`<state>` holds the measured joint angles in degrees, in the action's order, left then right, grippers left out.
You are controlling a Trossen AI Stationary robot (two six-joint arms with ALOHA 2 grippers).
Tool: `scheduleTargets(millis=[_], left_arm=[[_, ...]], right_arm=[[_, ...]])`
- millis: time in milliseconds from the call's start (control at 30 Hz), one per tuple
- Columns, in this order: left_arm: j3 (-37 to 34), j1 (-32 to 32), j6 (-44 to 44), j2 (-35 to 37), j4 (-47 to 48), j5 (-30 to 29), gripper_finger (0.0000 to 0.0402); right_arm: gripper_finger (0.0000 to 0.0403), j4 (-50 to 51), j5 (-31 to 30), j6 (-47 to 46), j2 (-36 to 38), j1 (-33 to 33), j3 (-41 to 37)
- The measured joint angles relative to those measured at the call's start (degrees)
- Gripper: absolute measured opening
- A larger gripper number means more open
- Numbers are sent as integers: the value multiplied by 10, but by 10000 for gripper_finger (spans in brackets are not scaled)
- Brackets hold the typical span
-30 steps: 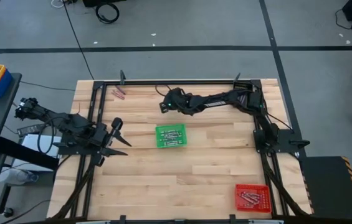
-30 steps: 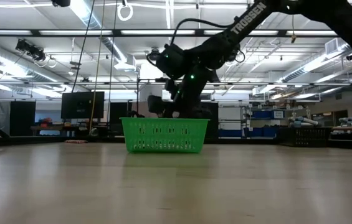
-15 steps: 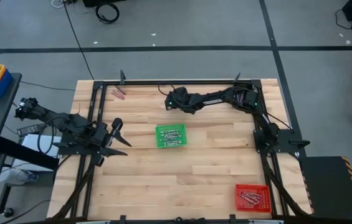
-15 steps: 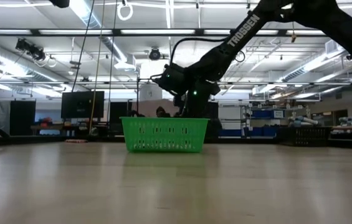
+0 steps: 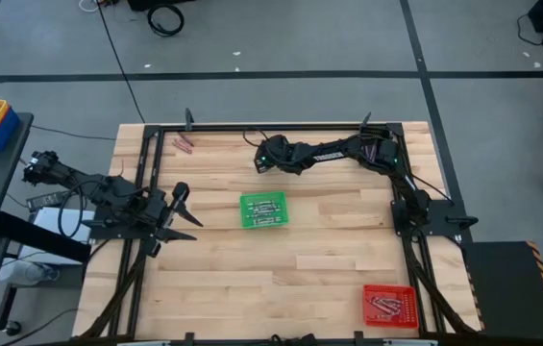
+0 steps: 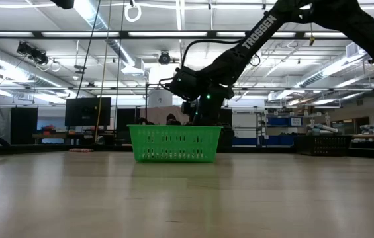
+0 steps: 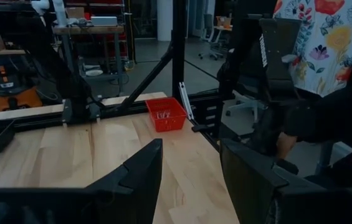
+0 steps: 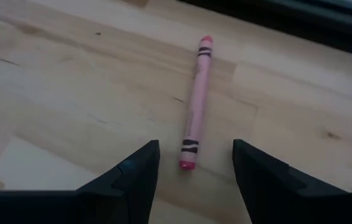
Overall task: Sort crayons
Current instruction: Put the pink crayon into the red basket
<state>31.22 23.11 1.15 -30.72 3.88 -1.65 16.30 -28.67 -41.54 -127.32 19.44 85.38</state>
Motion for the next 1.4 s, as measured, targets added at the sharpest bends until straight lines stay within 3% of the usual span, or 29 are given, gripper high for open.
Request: scheduleTargets(millis=[100,367,733,1100,1400], left_arm=[[0,0,0,0,1,0,173],[0,0,0,0,2,0,173],[0,0,0,0,2,0,173],[0,0,2,0,3,0,173],[0,0,2,0,16,0,173]], right_arm=[[207,27,43,-3,5,11,3],[192,41,59,50,5,20,3],[110,22,73,69,2,17,1],[58,24,79,53,6,15,0],[46,197,125,28,94,-34,-4]])
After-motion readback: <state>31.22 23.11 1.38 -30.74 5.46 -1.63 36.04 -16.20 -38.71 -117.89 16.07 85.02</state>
